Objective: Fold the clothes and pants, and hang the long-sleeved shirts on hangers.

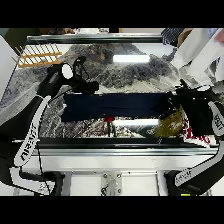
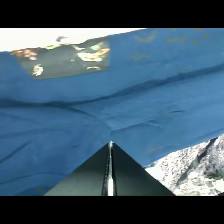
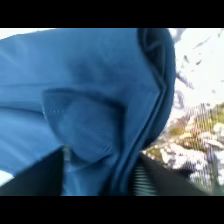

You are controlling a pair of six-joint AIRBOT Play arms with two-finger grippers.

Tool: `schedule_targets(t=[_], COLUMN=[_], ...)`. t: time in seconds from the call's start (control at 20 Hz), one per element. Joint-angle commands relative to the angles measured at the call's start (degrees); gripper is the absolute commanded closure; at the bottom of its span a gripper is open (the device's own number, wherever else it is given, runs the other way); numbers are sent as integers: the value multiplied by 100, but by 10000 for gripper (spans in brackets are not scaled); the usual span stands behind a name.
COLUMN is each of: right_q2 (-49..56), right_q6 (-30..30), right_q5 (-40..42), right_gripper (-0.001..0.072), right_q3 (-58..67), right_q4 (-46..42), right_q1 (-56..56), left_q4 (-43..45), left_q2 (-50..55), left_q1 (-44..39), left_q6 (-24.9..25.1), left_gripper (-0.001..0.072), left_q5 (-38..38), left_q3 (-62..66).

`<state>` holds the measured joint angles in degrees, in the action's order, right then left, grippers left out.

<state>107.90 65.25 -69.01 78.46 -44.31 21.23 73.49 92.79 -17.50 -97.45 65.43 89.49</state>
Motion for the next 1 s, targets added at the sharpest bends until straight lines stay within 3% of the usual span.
schedule_targets(t=[0.0,0.05,0.1,0.3,0.5,0.7,0.95], right_q2=[33,31,17,-291,-632,-946,-1298], right_q6=[-103,-103,-103,17,485,997,1329], right_q5=[201,214,212,-15,-1067,-1825,-1906], right_gripper=[471,628,694,695,695,696,695], right_q3=[13,13,13,240,1255,2304,2959], right_q4=[44,44,37,-601,-1346,-1530,-1528], right_q1=[-120,-120,-118,-103,-131,-387,-1029], left_q4=[0,-15,-15,-17,-24,-22,-20], left_q2=[2,13,35,345,1110,2083,3060], left_q1=[-109,-111,-142,-411,-868,-1355,-1757], left_q6=[-7,-7,-7,-7,-4,-4,-4], left_gripper=[697,698,698,699,699,699,699], left_q5=[-138,-151,-155,-339,-549,-529,-177], left_q3=[2,4,0,0,503,1532,2667])
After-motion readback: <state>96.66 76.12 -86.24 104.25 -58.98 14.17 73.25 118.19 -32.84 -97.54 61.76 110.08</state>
